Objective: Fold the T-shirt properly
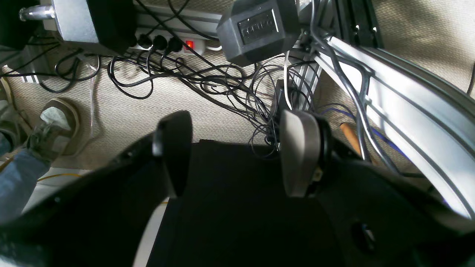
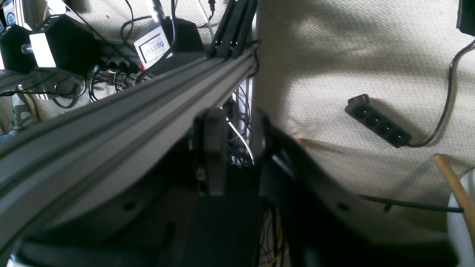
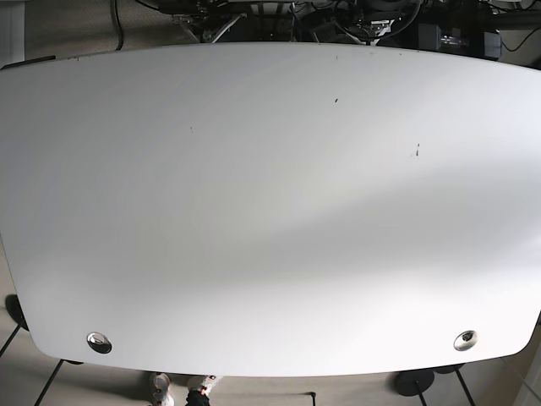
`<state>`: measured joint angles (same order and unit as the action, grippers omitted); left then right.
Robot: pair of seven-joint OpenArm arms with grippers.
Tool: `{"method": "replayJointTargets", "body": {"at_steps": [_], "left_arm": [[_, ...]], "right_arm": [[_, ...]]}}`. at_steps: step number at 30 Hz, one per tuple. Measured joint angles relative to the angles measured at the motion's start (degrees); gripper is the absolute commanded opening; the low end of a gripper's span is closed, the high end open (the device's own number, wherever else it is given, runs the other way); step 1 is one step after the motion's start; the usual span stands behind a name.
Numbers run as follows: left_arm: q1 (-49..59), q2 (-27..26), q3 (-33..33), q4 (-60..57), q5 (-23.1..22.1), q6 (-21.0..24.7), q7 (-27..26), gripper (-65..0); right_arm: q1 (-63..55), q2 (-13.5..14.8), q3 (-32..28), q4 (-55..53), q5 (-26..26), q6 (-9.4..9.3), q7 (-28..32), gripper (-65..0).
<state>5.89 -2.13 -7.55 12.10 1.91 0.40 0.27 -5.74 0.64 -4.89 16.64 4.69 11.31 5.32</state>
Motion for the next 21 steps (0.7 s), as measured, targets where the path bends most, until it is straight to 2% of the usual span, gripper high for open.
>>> {"method": "replayJointTargets", "body": {"at_steps": [7, 9, 21], "left_arm": [[0.6, -0.2, 0.0, 0.0, 0.0, 0.0, -1.2, -30.3], [1.0, 0.0, 0.6, 0.1, 0.0, 0.0, -0.7, -30.3], [1.2, 1.5, 0.9, 0.1, 0.0, -0.4, -0.4, -30.7]], "right_arm": [[-1.0, 0.0, 0.0, -0.2, 0.0, 0.0, 0.5, -52.8], [-1.4, 0.0, 0.1, -0.2, 0.0, -0.74, 1.5, -52.9], [-1.6, 0.8, -0.1, -0.9, -0.1, -1.25, 1.5, -52.8]]}}
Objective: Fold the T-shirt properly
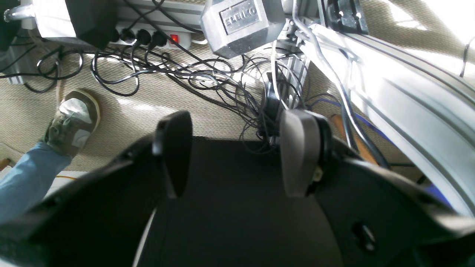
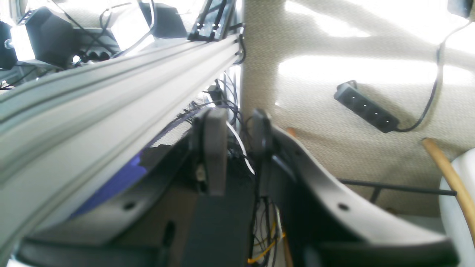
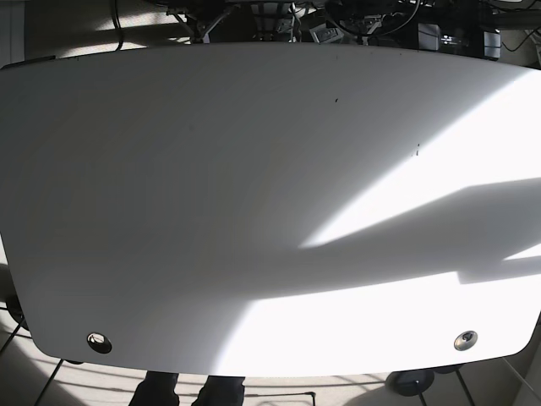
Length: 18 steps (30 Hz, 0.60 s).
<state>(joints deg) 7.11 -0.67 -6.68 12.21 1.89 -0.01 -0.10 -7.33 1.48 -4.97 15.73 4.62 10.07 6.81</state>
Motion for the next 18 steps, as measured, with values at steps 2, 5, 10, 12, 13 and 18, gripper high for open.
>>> {"method": "replayJointTargets", "body": {"at_steps": [2, 5, 10, 12, 13, 18], "left_arm": [[0.0, -0.1, 0.0, 0.0, 0.0, 0.0, 0.0, -30.7], [0.0, -0.1, 0.0, 0.0, 0.0, 0.0, 0.0, -30.7], [0.4, 0.0, 0.0, 0.0, 0.0, 0.0, -1.3, -30.7], [1.6, 0.0, -0.1, 0.1, 0.0, 0.0, -5.4, -30.7], [2.2, 0.0, -0.1, 0.1, 0.0, 0.0, -5.8, -30.7], [4.3, 0.0, -0.1, 0.3, 0.0, 0.0, -5.6, -31.0]], "right_arm": [[0.0, 0.0, 0.0, 0.0, 0.0, 0.02, 0.0, -52.8], [0.0, 0.0, 0.0, 0.0, 0.0, -0.02, 0.0, -53.0], [-0.2, 0.1, 0.0, 0.3, 0.0, 0.0, 0.0, -53.4], [-0.9, 0.0, 0.0, 0.4, 0.0, 0.0, 0.1, -53.4], [-1.3, 0.0, 0.0, 0.8, 0.0, 0.0, 0.0, -53.4], [-5.0, 0.1, 0.0, 5.0, -0.2, -0.02, 0.0, -53.4]]}}
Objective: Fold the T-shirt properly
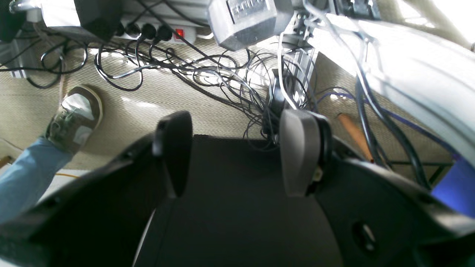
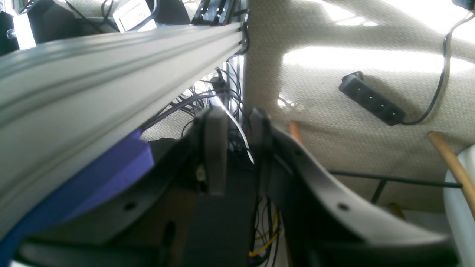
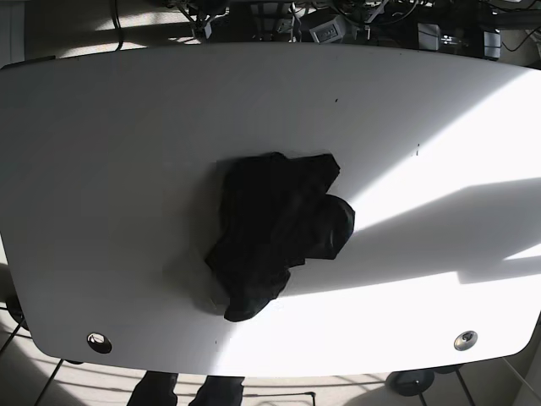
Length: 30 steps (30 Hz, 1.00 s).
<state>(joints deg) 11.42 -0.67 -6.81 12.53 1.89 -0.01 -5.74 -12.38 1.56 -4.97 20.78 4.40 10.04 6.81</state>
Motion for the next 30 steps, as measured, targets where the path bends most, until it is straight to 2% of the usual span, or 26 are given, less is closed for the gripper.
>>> {"method": "replayJointTargets", "body": {"at_steps": [10, 15, 23, 30], "left_arm": [[6.8, 0.8, 0.0, 11.3, 0.0, 0.0, -0.1, -31.1], [14.5, 0.8, 0.0, 21.4, 0.0, 0.0, -0.2, -31.1], [30.3, 1.6, -0.1, 43.1, 0.0, 0.1, 0.0, -31.1], [47.1, 2.7, 0.3, 65.9, -0.2, 0.0, 0.3, -31.1]], "right_arm": [[-4.0, 0.8, 0.2, 4.9, 0.0, -0.02, 0.1, -53.4], [-11.1, 0.8, 0.1, 13.4, 0.0, 0.0, -0.6, -53.4], [-24.5, 3.2, -0.1, 29.3, 0.3, -0.11, -0.7, -53.4], [-39.5, 5.8, 0.0, 48.2, 0.3, 0.04, -0.9, -53.4]]}}
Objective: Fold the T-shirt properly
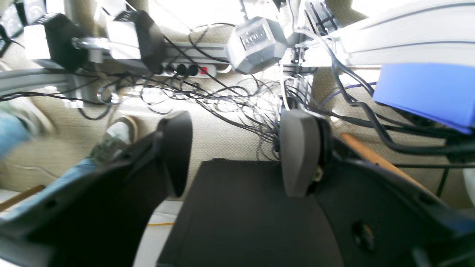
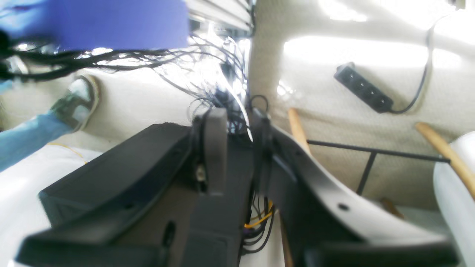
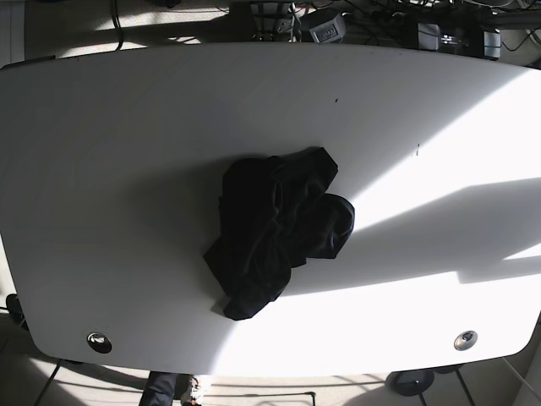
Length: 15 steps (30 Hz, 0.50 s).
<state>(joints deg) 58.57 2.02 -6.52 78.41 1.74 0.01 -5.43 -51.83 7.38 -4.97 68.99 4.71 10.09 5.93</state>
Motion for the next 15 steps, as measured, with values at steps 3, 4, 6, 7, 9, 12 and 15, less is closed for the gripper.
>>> {"method": "replayJointTargets", "body": {"at_steps": [3, 4, 6, 7, 9, 12, 15], "left_arm": [[4.8, -0.2, -0.1, 8.4, 0.0, 0.0, 0.0, -31.1], [6.0, -0.2, -0.1, 10.3, 0.0, 0.0, 0.0, -31.1], [9.3, -0.3, -0.2, 15.5, 0.0, 0.0, 0.0, -31.1], [10.3, -0.3, -0.3, 17.2, 0.0, 0.0, 0.0, -31.1], [11.9, -0.5, -0.3, 20.1, 0.0, 0.0, 0.2, -31.1], [14.2, -0.4, -0.3, 25.4, 0.0, -0.1, 0.2, -31.1], [15.2, -0.5, -0.5, 29.7, 0.0, 0.0, 0.5, -31.1]], "right_arm": [[-5.0, 0.3, 0.5, 7.1, 0.0, -0.22, 0.0, -53.4], [-6.1, 0.4, 0.5, 8.7, 0.0, -0.17, -0.1, -53.4], [-8.7, -0.1, 1.8, 13.1, 0.0, 0.52, -0.1, -53.4], [-9.8, -0.2, 2.9, 14.9, 0.0, 0.39, 0.0, -53.4], [-11.4, 0.0, 4.5, 17.8, 0.0, -0.31, -0.2, -53.4], [-14.0, 0.4, 4.6, 25.0, 0.0, -0.57, -0.2, -53.4], [-16.7, -0.3, 7.0, 32.9, 0.0, 0.9, -0.2, -53.4]]}}
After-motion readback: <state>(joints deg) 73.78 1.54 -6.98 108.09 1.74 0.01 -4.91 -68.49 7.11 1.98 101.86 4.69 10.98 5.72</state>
